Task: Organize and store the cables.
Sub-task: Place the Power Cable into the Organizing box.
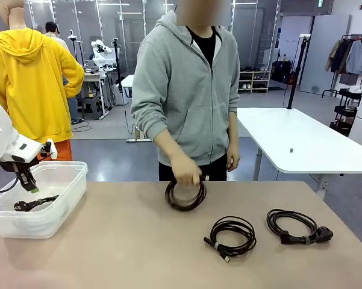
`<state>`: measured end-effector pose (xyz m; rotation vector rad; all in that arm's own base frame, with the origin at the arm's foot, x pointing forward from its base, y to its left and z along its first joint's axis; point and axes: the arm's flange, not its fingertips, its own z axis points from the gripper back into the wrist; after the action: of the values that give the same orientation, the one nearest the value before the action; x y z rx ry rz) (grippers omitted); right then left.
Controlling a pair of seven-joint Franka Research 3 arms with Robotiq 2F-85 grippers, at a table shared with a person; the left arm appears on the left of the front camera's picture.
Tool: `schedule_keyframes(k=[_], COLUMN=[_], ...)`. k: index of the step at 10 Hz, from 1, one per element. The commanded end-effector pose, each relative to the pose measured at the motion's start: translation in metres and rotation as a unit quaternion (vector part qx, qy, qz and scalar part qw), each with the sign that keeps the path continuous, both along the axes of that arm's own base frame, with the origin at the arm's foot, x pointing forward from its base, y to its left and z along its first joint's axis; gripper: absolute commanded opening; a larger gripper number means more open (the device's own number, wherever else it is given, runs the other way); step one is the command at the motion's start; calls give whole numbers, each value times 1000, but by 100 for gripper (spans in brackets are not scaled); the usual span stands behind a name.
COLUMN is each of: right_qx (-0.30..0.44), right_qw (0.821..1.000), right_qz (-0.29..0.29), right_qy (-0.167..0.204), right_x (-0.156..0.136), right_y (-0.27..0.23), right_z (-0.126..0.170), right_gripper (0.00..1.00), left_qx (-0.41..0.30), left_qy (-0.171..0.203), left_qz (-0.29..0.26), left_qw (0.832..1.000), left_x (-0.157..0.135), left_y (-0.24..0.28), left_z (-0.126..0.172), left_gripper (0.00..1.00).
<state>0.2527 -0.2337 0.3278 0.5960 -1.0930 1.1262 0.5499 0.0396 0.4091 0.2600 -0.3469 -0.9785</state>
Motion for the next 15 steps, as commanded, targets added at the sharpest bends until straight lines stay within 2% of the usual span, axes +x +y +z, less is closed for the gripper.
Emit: schedule_keyframes(k=[1,3,4,5,6,7,15], right_qx=[2,2,2,2,2,2,2], right_qw=[1000,1000,1000,1000,1000,1000,1000], right_qz=[-2,-2,-2,-2,-2,-2,-2], right_qy=[-2,-2,-2,-2,-2,-2,-2], right_x=[1,1,1,1,1,1,1], right_y=[0,0,0,0,0,0,0], right_z=[1,1,1,1,1,1,1], right_gripper=[100,100,100,100,100,100,100], left_qx=[18,14,14,8,-5,5,5], left_qy=[5,3,3,3,16,-7,-7], left_qz=[13,17,20,21,19,9,9], left_qw=[1000,1000,1000,1000,1000,1000,1000], left_x=[0,0,-2,-4,-6,0,0], left_y=[-4,-10,-13,-15,-17,-13,-13], left_z=[9,14,16,18,19,10,10], left_gripper=[100,100,94,100,100,100,100])
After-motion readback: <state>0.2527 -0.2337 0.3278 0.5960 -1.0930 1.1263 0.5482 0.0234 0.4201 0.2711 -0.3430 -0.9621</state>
